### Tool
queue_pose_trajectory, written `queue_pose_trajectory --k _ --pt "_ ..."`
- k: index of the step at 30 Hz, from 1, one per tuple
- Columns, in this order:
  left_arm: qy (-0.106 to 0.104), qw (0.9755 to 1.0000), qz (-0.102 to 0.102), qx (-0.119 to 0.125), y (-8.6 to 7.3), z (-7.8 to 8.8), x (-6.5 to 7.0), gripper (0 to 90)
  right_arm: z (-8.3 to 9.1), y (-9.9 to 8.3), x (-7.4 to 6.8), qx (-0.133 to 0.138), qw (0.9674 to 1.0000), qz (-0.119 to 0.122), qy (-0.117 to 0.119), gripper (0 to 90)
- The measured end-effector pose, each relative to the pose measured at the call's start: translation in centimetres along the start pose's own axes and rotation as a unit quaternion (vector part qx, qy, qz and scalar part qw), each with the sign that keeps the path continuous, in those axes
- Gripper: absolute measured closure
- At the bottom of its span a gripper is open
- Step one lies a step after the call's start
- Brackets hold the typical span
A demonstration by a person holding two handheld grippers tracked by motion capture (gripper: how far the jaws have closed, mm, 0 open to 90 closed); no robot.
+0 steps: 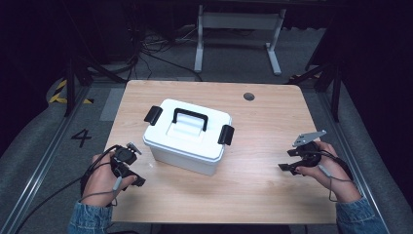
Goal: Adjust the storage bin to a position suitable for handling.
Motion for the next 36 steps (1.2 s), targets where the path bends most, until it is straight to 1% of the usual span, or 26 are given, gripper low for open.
queue_pose_trajectory --k 1,3,4,5,6,7,8,9,11,12,14,17,18,19,24,25,27,29,32,33,34,35,36 --pt "0.0 1.0 0.001 -0.003 -0.1 0.0 0.0 22.4 -0.1 0.1 0.0 -0.001 1.0 0.001 0.0 31.6" --pt "-0.003 1.0 0.0 0.001 -0.2 0.0 0.1 22.5 -0.2 0.2 -0.2 -0.005 1.0 0.007 0.004 35.2" --pt "-0.003 1.0 0.0 0.001 -0.2 0.0 0.1 22.6 -0.2 0.2 -0.2 -0.005 1.0 0.007 0.004 35.2" --pt "-0.006 1.0 0.0 -0.001 -0.3 0.1 0.1 22.6 -0.3 0.2 -0.3 -0.009 0.9999 0.009 0.007 37.0" --pt "-0.007 1.0 0.002 -0.002 -0.3 0.1 0.1 23.0 -0.5 0.3 -0.5 -0.011 0.9998 0.004 0.015 37.2" --pt "-0.008 1.0 0.0 0.002 -0.3 0.1 0.1 23.0 -0.5 0.3 -0.5 -0.011 0.9998 0.004 0.015 37.2" --pt "-0.014 0.9999 0.006 0.006 -0.3 0.2 0.1 24.1 -0.7 0.7 -0.6 -0.004 0.9997 -0.003 0.024 37.4" --pt "-0.014 0.9999 0.006 0.006 -0.3 0.2 0.1 24.8 -0.7 0.7 -0.6 -0.004 0.9997 -0.003 0.024 37.4" --pt "-0.016 0.9998 0.007 0.009 -0.3 0.3 0.1 25.2 -0.6 1.6 -1.1 0.015 0.9987 -0.014 0.046 40.8" --pt "-0.016 0.9998 0.005 0.011 -0.3 0.4 0.1 25.2 -0.4 1.9 -1.2 0.017 0.9985 -0.012 0.05 40.8" --pt "-0.019 0.9997 0.006 0.012 -0.2 0.4 0.2 25.2 -0.1 2.5 -1.1 0.016 0.999 0.001 0.043 40.5" --pt "-0.019 0.9997 0.006 0.011 -0.3 0.5 0.2 25.3 1.0 3.8 -1.1 0.011 0.9992 -0.001 0.039 40.7" --pt "-0.017 0.9998 0.002 0.011 -0.3 0.6 0.1 25.3 1.0 3.8 -1.1 0.011 0.9992 -0.001 0.039 40.7" --pt "-0.019 0.9997 0.006 0.014 -0.3 0.6 0.1 25.3 1.3 4.2 -1.1 0.012 0.9991 -0.004 0.04 40.9" --pt "-0.02 0.9996 0.005 0.02 -0.1 0.9 0.1 25.3 2.5 6.5 -1.4 0.017 0.9989 0.013 0.042 42.2" --pt "-0.02 0.9995 0.01 0.022 0.0 0.9 0.1 25.3 2.8 6.9 -1.4 0.016 0.9988 0.016 0.044 42.1" --pt "-0.02 0.9995 0.006 0.022 0.1 1.0 0.1 25.3 3.2 7.7 -1.5 0.017 0.9987 0.022 0.042 42.0" --pt "-0.021 0.9995 0.004 0.023 0.1 0.9 0.2 25.3 3.6 8.4 -1.6 0.017 0.9986 0.024 0.045 42.0" --pt "-0.021 0.9994 0.008 0.025 0.0 1.0 0.1 25.2 3.9 9.4 -1.7 0.016 0.9985 0.03 0.043 41.9" --pt "-0.019 0.9994 0.009 0.027 0.0 1.1 0.0 25.2 4.0 9.8 -1.7 0.018 0.9983 0.034 0.043 41.9" --pt "-0.018 0.9994 0.01 0.028 0.1 1.2 -0.1 25.1 4.2 10.2 -1.9 0.018 0.9983 0.032 0.044 42.1" --pt "-0.019 0.9994 0.008 0.027 0.0 1.3 -0.1 25.1 4.3 10.6 -2.0 0.024 0.9981 0.034 0.046 42.8" --pt "-0.02 0.9994 0.007 0.028 0.0 1.3 -0.2 25.1 4.6 11.2 -2.2 0.032 0.9978 0.029 0.05 43.5"
Point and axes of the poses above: each handheld gripper's, and its own axes: z roughly backward along the jaws, y roughly out of its top, x roughly to its right, the point moved 10 cm from there along -z, roughly forward along the jaws, and after that the axes turned 5 degrees about -x, right-handed, at the moved point
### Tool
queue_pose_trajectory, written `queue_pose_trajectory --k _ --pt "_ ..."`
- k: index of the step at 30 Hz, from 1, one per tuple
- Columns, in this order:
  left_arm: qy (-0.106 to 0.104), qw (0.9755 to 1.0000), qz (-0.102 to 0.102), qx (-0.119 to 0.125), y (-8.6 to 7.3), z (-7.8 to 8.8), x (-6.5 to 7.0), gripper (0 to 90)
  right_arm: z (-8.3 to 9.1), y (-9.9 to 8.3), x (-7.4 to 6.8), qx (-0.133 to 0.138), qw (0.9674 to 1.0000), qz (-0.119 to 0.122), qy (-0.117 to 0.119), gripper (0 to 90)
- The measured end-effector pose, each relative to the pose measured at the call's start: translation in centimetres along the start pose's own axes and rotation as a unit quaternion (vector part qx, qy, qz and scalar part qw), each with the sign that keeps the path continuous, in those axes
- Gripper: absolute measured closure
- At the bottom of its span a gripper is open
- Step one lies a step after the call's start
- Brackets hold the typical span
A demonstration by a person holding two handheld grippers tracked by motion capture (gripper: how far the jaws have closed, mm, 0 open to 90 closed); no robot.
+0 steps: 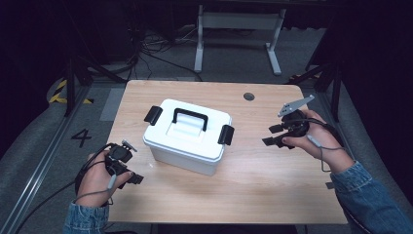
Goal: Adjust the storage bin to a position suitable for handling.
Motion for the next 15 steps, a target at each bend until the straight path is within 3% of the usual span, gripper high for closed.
queue_pose_trajectory --k 4,15 --pt "-0.003 1.0 0.004 0.001 0.1 0.0 -0.1 25.1 0.9 2.6 -1.1 0.022 0.9996 0.008 0.013 44.6" --pt "-0.006 0.9997 -0.005 0.025 0.0 0.6 -0.6 25.0 0.6 7.0 -2.6 0.011 0.9991 0.037 0.015 45.0"
Point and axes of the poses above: each handheld gripper's, and its own axes: z roughly backward along the jaws, y roughly out of its top, x roughly to its right, the point moved 10 cm from there along -z, roughly forward along the jaws, and after that the axes turned 5 degrees about -x, right-handed, at the moved point
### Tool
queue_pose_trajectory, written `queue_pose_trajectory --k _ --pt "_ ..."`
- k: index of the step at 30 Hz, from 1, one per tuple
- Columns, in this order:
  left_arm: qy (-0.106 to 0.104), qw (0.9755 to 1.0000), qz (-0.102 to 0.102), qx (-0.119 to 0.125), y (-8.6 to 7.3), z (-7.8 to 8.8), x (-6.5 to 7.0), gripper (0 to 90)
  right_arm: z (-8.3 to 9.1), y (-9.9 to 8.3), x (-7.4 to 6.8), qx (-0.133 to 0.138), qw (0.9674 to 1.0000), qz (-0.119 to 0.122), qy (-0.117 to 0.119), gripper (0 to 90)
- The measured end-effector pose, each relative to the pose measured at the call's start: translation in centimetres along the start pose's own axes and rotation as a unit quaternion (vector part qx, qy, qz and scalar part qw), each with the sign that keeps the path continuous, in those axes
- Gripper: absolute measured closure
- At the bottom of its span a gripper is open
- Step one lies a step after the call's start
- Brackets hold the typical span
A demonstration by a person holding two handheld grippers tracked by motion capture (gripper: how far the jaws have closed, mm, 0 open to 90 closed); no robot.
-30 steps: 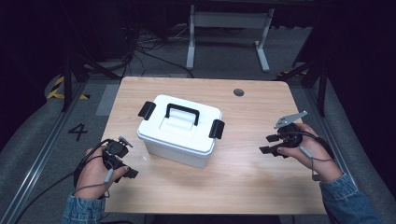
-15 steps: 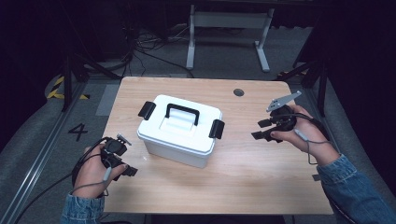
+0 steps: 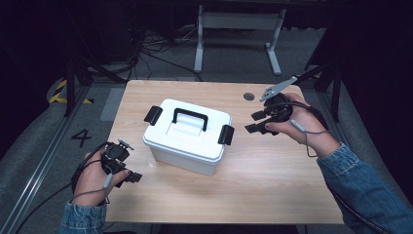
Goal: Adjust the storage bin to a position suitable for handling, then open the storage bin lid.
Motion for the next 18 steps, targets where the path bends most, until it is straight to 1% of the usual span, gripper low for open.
queue_pose_trajectory --k 1,2,4,7,8,10,11,12,13,14,18 --pt "-0.002 1.0 0.003 0.004 0.0 0.1 0.0 25.0 -0.2 0.6 -0.2 0.0 1.0 0.002 0.003 45.0" --pt "0.001 1.0 -0.001 0.006 0.1 0.3 -0.3 25.0 -0.6 1.4 -0.3 0.001 1.0 0.008 0.005 45.1" --pt "0.001 1.0 0.002 0.01 0.2 0.4 -0.3 24.9 -0.8 1.7 -0.4 0.001 0.9999 0.008 0.006 45.1" --pt "-0.003 0.9999 0.002 0.01 0.3 0.5 -0.3 24.7 -1.6 3.0 -0.4 -0.002 0.9998 0.015 0.011 45.1" --pt "0.0 0.9999 -0.001 0.014 0.4 0.5 -0.4 24.6 -1.7 3.3 -0.4 -0.002 0.9999 0.013 0.011 44.8" --pt "-0.002 0.9999 -0.002 0.015 0.4 0.5 -0.5 24.5 -2.0 3.9 -0.4 0.003 0.9999 0.007 0.013 43.9" --pt "-0.003 0.9999 -0.002 0.015 0.4 0.5 -0.4 24.4 -2.1 4.5 -0.4 0.009 0.9998 0.002 0.02 43.9" --pt "-0.007 0.9999 0.0 0.014 0.4 0.5 -0.4 24.3 -2.1 4.8 -0.4 0.01 0.9997 -0.001 0.024 44.1" --pt "-0.007 0.9999 0.001 0.014 0.4 0.5 -0.4 24.3 -2.3 5.1 -0.4 0.011 0.9996 -0.002 0.025 44.3" --pt "-0.004 0.9999 0.0 0.014 0.4 0.5 -0.6 24.3 -2.3 5.5 -0.4 0.011 0.9996 0.001 0.025 44.3" --pt "-0.007 0.9999 0.0 0.015 0.6 0.5 -0.5 24.2 -2.9 6.8 -0.3 0.009 0.9997 0.01 0.022 44.6"
Point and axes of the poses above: each handheld gripper's, and its own axes: z roughly backward along the jaws, y roughly out of its top, x roughly to its right, the point moved 10 cm from there along -z, roughly forward along the jaws, and after that the axes turned 5 degrees about -x, right-handed, at the moved point
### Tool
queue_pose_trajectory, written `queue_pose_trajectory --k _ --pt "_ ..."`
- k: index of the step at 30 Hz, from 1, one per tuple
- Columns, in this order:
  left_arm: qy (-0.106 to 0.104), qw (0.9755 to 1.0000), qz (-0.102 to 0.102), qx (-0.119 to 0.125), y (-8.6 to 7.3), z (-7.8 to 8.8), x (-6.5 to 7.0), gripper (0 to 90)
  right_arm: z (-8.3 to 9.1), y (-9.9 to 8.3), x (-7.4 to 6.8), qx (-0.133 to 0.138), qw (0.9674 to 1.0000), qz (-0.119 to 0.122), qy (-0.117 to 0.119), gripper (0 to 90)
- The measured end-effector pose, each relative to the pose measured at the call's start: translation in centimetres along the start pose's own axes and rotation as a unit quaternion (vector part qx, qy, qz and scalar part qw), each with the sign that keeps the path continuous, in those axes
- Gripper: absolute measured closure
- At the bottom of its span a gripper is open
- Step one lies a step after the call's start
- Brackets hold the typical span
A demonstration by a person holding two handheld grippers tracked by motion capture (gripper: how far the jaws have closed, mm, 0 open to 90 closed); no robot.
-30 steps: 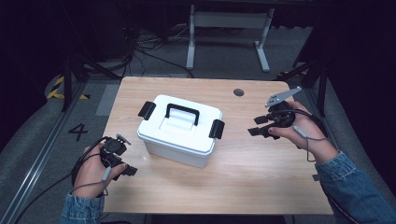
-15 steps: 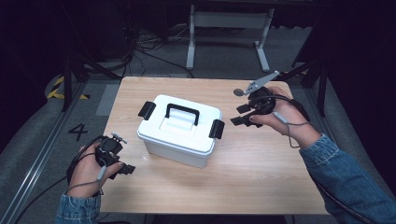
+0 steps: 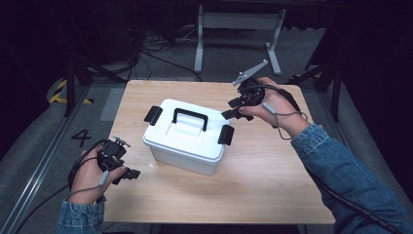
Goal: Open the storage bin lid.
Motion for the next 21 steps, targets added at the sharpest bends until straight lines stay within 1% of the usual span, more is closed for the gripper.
queue_pose_trajectory --k 2,3,5,7,8,11,12,14,17,21 --pt "0.002 1.0 -0.002 0.001 0.1 0.0 -0.1 24.1 -0.3 0.5 -0.1 0.001 1.0 -0.003 -0.001 44.5" --pt "0.0 1.0 -0.001 0.003 0.1 0.0 0.0 24.0 -0.6 0.7 0.0 -0.003 1.0 -0.003 -0.008 44.5" --pt "-0.001 1.0 -0.002 0.002 0.1 0.0 0.0 24.0 -1.0 0.8 0.1 -0.008 0.9999 -0.001 -0.014 44.5" --pt "0.001 1.0 -0.003 0.001 0.1 0.1 -0.1 23.8 -1.6 1.0 -0.1 -0.013 0.9999 -0.004 -0.009 44.7" --pt "0.001 1.0 -0.003 0.001 0.1 0.1 -0.1 23.8 -1.6 1.0 -0.1 -0.013 0.9999 -0.004 -0.009 44.7" --pt "0.001 1.0 -0.003 0.004 0.1 0.2 -0.2 23.7 -2.6 1.9 -0.2 -0.011 0.9999 -0.009 0.005 44.9" --pt "-0.003 1.0 -0.003 0.004 0.1 0.2 -0.1 23.7 -2.8 2.0 -0.3 -0.009 0.9998 -0.01 0.011 45.0" --pt "0.001 1.0 -0.004 0.006 0.1 0.2 -0.2 23.6 -3.3 2.5 -0.5 -0.005 0.9997 -0.013 0.02 44.9" --pt "0.001 1.0 -0.004 0.003 0.2 0.1 -0.1 23.4 -4.0 2.9 -0.9 -0.006 0.9994 -0.01 0.034 45.7" --pt "-0.002 1.0 -0.007 -0.002 0.2 -0.2 -0.2 23.2 -4.9 3.3 -1.6 -0.011 0.999 -0.002 0.044 47.0"
Point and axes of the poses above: each handheld gripper's, and its own axes: z roughly backward along the jaws, y roughly out of its top, x roughly to its right, the point moved 10 cm from there along -z, roughly forward along the jaws, and after that the axes turned 5 degrees about -x, right-handed, at the moved point
